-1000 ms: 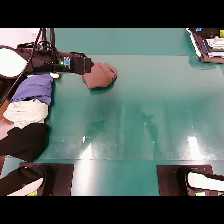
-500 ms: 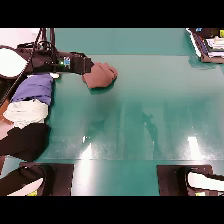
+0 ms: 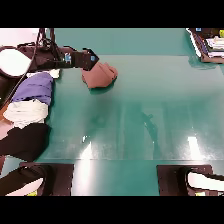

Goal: Fold the shirts.

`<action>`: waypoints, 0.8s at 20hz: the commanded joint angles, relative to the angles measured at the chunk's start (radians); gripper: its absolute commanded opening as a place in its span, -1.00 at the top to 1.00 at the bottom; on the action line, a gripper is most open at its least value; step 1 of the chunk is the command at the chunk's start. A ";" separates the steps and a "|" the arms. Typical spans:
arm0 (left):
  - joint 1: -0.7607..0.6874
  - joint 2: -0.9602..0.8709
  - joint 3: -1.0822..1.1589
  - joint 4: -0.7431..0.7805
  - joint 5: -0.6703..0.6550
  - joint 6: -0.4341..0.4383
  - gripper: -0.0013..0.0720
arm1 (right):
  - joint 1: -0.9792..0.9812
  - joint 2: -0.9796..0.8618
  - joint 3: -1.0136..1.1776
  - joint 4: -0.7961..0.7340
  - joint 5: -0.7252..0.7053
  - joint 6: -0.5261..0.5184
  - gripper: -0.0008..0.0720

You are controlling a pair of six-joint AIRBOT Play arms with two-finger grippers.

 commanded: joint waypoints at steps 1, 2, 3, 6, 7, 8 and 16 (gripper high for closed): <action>0.062 -0.107 0.000 0.114 0.064 -0.063 -0.73 | 0.002 0.000 0.001 0.004 0.006 0.001 0.92; 0.090 -0.166 0.000 0.109 0.065 -0.065 -0.73 | 0.003 0.000 0.001 0.004 0.014 0.001 0.92; 0.115 -0.235 0.000 0.097 0.072 -0.064 -0.73 | 0.003 0.000 0.001 0.004 0.024 0.001 0.92; 0.137 -0.430 0.000 0.030 0.160 -0.046 -0.73 | 0.003 0.000 0.001 0.003 0.055 0.001 0.92; 0.134 -0.476 0.002 -0.003 0.190 -0.021 -0.73 | 0.003 -0.001 0.001 0.003 0.056 0.001 0.92; 0.135 -0.518 0.008 -0.047 0.212 0.009 -0.73 | 0.003 -0.001 0.001 0.003 0.057 0.001 0.92; 0.135 -0.579 0.214 -0.097 0.093 0.101 0.90 | 0.003 0.000 0.001 0.001 0.056 0.001 0.92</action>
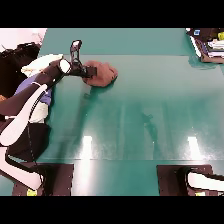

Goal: Fold the shirts.

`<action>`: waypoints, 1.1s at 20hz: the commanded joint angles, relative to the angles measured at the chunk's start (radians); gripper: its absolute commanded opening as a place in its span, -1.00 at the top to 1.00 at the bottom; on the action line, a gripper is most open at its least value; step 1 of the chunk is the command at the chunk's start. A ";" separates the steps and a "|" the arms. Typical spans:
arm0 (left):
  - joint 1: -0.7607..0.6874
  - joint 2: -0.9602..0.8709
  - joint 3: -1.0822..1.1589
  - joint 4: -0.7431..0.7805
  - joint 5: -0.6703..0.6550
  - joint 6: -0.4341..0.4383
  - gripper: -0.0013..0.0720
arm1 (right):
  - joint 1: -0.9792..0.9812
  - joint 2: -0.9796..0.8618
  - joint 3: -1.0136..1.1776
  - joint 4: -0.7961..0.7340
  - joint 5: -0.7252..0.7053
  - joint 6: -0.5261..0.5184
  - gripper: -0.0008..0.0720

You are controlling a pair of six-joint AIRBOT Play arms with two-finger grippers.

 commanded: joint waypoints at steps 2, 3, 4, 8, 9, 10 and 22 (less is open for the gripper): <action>0.002 0.010 0.178 0.015 -0.124 0.031 0.90 | 0.001 0.003 0.001 0.002 0.002 0.000 0.92; 0.002 0.037 0.223 0.032 -0.141 0.031 0.90 | 0.001 0.009 0.001 0.002 0.001 0.000 0.92; 0.002 0.080 0.270 0.051 -0.150 0.031 0.91 | 0.001 0.020 0.001 0.001 -0.001 0.000 0.92; 0.002 0.318 0.397 0.145 -0.157 0.031 0.91 | 0.000 0.093 0.001 0.000 -0.048 0.000 0.92; 0.002 0.384 0.401 0.151 -0.164 0.031 0.91 | 0.000 0.114 0.001 0.000 -0.064 0.000 0.92; 0.002 0.449 0.401 0.151 -0.190 0.031 0.91 | 0.000 0.136 0.001 -0.001 -0.081 0.000 0.92; -0.454 0.472 0.041 0.169 -0.430 -0.093 -0.57 | 0.000 0.282 0.001 -0.006 -0.073 0.000 0.92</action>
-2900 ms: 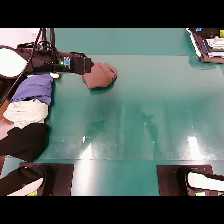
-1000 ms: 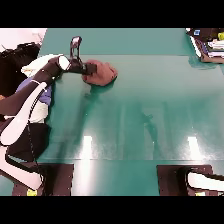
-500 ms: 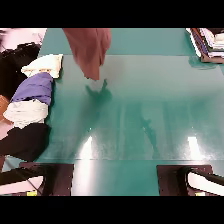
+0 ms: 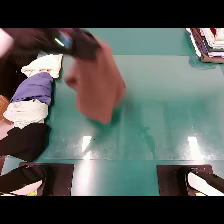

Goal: Fold the shirts.

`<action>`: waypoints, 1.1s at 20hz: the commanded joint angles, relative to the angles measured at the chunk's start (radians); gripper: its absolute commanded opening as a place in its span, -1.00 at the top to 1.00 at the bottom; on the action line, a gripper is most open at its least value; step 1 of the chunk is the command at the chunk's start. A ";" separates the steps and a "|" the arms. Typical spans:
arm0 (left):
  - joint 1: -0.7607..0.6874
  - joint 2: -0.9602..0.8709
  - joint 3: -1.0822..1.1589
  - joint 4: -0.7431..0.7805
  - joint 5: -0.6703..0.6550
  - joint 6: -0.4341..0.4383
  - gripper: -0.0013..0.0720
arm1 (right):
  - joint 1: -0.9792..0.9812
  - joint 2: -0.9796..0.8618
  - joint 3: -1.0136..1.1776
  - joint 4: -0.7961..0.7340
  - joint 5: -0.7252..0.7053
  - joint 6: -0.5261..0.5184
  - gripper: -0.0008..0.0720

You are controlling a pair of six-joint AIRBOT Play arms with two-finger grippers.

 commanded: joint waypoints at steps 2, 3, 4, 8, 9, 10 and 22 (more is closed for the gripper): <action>-0.115 -0.060 -0.160 0.019 0.042 -0.019 -0.70 | 0.000 0.017 0.000 0.000 0.057 0.000 0.92; -0.092 -0.056 -0.160 0.059 0.039 -0.023 -0.70 | 0.000 0.017 0.000 0.000 0.076 0.000 0.92; -0.048 -0.048 -0.160 0.100 0.035 -0.036 -0.70 | 0.000 0.017 0.000 -0.001 0.095 0.000 0.92; 0.212 -0.044 -0.211 0.133 -0.068 -0.064 -0.70 | 0.000 0.016 0.000 0.000 0.144 0.001 0.04; 0.272 -0.045 -0.262 0.108 -0.051 -0.063 -0.70 | 0.000 0.009 0.000 0.000 0.156 0.009 -0.15; 0.319 -0.050 -0.317 0.063 -0.028 -0.060 -0.70 | 0.000 -0.001 0.000 0.000 0.168 0.024 -0.15; 0.343 -0.296 -0.632 -0.620 0.253 0.210 -0.69 | 0.000 -0.133 -0.005 -0.001 0.341 0.125 -0.14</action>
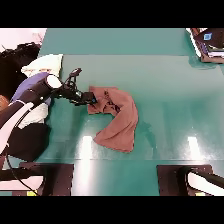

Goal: Fold the shirts.

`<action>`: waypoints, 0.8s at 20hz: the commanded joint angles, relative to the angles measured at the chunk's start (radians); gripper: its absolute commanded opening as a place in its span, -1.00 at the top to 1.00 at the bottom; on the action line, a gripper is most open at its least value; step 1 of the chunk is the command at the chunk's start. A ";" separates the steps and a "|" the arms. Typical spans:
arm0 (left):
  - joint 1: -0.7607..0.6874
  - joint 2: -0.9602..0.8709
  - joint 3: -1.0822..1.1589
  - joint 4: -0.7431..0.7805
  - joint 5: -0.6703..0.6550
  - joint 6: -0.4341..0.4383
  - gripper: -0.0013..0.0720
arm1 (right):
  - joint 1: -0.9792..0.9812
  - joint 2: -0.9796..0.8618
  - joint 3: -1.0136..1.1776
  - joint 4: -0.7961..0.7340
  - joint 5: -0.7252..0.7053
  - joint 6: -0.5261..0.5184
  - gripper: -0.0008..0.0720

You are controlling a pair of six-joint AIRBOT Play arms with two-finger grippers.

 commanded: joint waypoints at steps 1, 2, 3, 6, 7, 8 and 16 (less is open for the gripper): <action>-0.007 -0.048 -0.019 -0.183 0.122 0.059 -0.64 | 0.000 -0.018 -0.025 -0.001 0.035 0.027 -0.14; -0.007 -0.048 -0.018 -0.196 0.151 0.059 -0.08 | -0.003 -0.006 -0.068 -0.003 0.032 0.027 -0.14; -0.003 -0.048 -0.015 -0.196 0.172 0.059 0.45 | -0.011 0.016 -0.135 -0.002 0.023 0.027 -0.14; 0.045 -0.034 0.047 -0.167 0.151 0.060 0.90 | -0.030 0.101 -0.404 -0.060 -0.014 0.063 -0.03; 0.068 -0.020 0.076 -0.150 0.140 0.060 0.90 | -0.024 0.138 -0.520 -0.136 -0.038 0.082 -0.03; 0.088 -0.003 0.111 -0.125 0.126 0.060 0.90 | -0.012 0.172 -0.644 -0.186 -0.061 0.097 -0.03; 0.105 0.026 0.248 0.046 0.042 0.060 0.90 | 0.344 0.178 -1.326 0.167 -0.420 0.094 -0.40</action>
